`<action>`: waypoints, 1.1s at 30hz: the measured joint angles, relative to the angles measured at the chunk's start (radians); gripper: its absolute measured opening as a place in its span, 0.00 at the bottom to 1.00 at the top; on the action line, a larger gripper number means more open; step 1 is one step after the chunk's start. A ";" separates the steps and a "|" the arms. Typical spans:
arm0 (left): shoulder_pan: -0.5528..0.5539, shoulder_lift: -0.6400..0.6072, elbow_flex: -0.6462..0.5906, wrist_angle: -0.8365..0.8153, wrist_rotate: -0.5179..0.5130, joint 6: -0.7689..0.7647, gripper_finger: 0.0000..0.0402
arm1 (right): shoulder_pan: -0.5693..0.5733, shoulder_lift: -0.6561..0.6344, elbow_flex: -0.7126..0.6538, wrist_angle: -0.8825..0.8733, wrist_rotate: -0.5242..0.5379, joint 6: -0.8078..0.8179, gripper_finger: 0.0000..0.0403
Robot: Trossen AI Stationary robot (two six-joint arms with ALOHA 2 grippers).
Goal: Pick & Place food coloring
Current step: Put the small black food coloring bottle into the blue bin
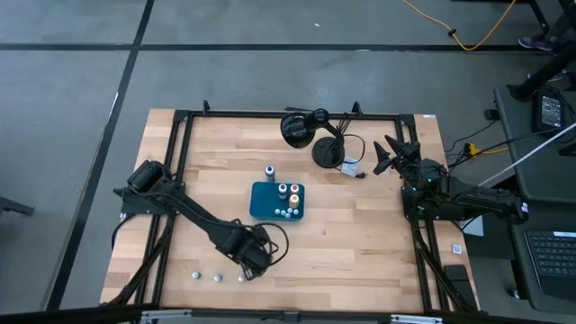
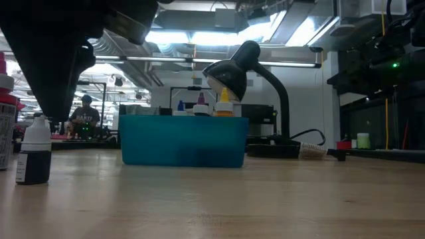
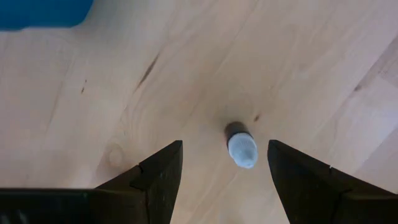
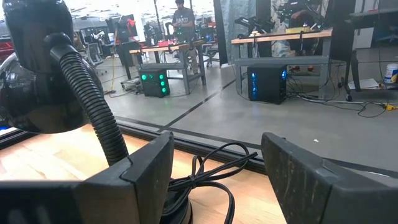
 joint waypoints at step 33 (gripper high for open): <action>-0.065 0.070 -0.001 0.073 -0.078 -0.023 0.43 | 0.000 0.000 0.000 0.000 0.000 0.000 0.61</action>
